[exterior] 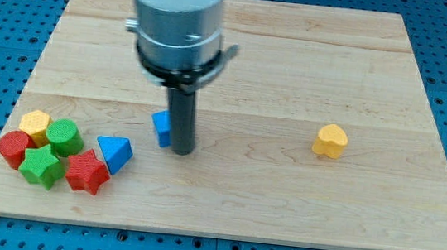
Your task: Place the blue cube and yellow heart horizontal in line
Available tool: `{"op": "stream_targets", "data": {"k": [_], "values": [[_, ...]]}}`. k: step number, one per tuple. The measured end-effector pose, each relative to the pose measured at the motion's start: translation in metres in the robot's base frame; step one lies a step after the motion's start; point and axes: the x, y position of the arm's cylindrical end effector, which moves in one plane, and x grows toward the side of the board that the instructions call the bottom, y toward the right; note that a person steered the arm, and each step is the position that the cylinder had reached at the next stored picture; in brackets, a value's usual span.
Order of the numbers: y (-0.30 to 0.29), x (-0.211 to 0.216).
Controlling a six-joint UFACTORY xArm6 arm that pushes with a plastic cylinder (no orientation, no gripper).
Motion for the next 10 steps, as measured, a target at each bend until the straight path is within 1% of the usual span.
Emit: {"op": "stream_targets", "data": {"k": [1,2,3,4,5,6,7,8,9,10], "values": [[0.045,-0.035],[0.014,-0.054],[-0.013,-0.028],[0.024,-0.023],[0.009,-0.015],[-0.022,-0.012],[-0.024,-0.014],[0.072,-0.009],[0.22,-0.007],[0.306,0.007]]}}
